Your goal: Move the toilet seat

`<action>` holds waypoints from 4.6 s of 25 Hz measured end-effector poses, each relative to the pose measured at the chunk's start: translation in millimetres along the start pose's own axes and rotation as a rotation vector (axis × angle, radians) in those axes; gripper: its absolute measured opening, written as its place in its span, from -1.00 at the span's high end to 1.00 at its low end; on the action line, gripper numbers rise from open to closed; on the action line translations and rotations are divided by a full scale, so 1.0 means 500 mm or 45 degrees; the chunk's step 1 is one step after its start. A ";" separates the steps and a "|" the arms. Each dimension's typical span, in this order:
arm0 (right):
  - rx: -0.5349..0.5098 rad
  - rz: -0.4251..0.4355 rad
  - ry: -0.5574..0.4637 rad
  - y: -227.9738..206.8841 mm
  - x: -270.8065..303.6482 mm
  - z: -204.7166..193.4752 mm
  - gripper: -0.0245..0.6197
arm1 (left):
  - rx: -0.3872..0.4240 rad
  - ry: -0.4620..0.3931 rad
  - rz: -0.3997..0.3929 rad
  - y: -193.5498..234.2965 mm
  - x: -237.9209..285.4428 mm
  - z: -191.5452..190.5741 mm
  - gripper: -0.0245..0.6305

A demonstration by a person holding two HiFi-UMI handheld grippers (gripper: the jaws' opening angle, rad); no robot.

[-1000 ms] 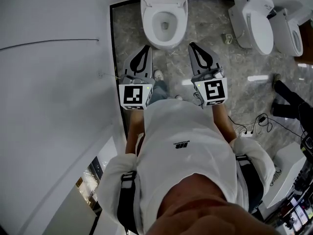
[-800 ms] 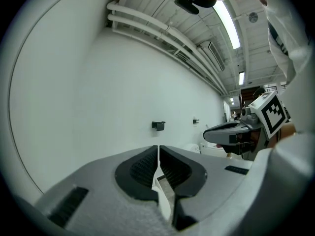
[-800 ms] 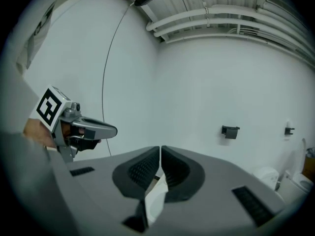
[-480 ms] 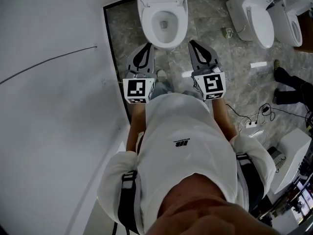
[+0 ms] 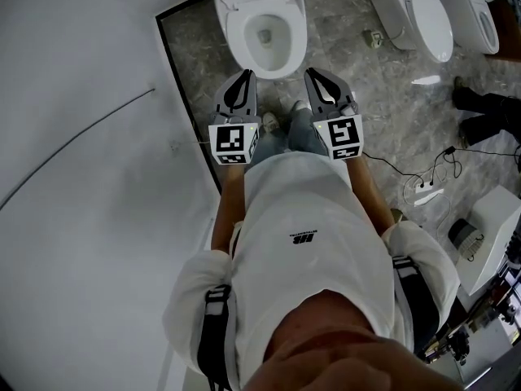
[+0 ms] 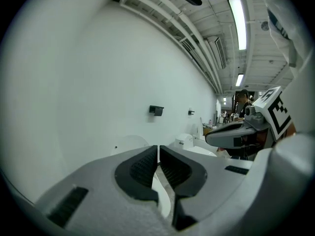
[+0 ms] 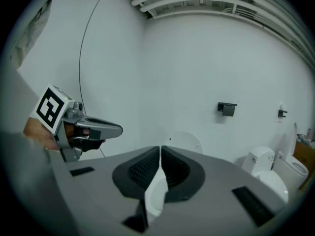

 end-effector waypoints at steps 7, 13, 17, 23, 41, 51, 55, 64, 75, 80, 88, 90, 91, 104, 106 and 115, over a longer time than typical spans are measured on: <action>-0.003 -0.015 0.089 -0.006 0.067 -0.071 0.81 | -0.031 0.084 -0.007 0.047 0.059 -0.071 0.81; 0.026 -0.013 0.164 -0.034 0.123 -0.126 0.81 | -0.051 0.125 0.026 0.089 0.102 -0.105 0.81; 0.025 -0.009 0.195 -0.042 0.173 -0.158 0.81 | -0.061 0.158 0.029 0.121 0.131 -0.139 0.81; 0.025 0.032 0.250 -0.056 0.254 -0.206 0.81 | -0.102 0.243 0.045 0.153 0.188 -0.195 0.81; 0.088 0.086 0.490 -0.058 0.363 -0.412 0.81 | -0.251 0.382 -0.008 0.201 0.289 -0.387 0.81; 0.139 0.053 0.585 -0.058 0.418 -0.514 0.81 | -0.322 0.469 0.001 0.223 0.316 -0.494 0.81; 0.156 0.018 0.627 -0.065 0.436 -0.560 0.81 | -0.345 0.497 0.007 0.228 0.329 -0.535 0.81; 0.165 0.022 0.696 -0.061 0.459 -0.642 0.81 | -0.390 0.556 0.038 0.234 0.352 -0.615 0.81; 0.177 -0.017 0.799 -0.057 0.478 -0.758 0.81 | -0.474 0.592 0.058 0.247 0.355 -0.717 0.73; 0.193 -0.067 0.857 -0.058 0.482 -0.803 0.81 | -0.513 0.645 0.052 0.246 0.342 -0.772 0.63; 0.190 -0.105 0.912 -0.051 0.491 -0.853 0.74 | -0.563 0.726 0.079 0.271 0.323 -0.848 0.51; 0.216 -0.122 0.928 -0.049 0.492 -0.863 0.71 | -0.576 0.743 0.091 0.277 0.321 -0.865 0.47; 0.228 -0.129 0.936 -0.047 0.491 -0.868 0.68 | -0.586 0.751 0.098 0.280 0.319 -0.872 0.45; 0.407 -0.191 1.106 -0.023 0.481 -0.955 0.30 | -0.707 0.847 0.185 0.321 0.300 -0.947 0.13; 0.449 -0.198 1.122 -0.021 0.482 -0.965 0.28 | -0.722 0.860 0.180 0.323 0.301 -0.956 0.11; 0.725 -0.189 1.126 -0.014 0.498 -0.989 0.04 | -0.839 0.865 0.187 0.318 0.309 -0.983 -0.06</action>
Point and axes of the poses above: the fingertips, and each gripper's own axes: x forward along the fingers, y to its left, z out of its top, the point moved 5 cm from there along -x, backward along the fingers, and after that the axes turned 14 degrees about -z, right-handed, at the moved point
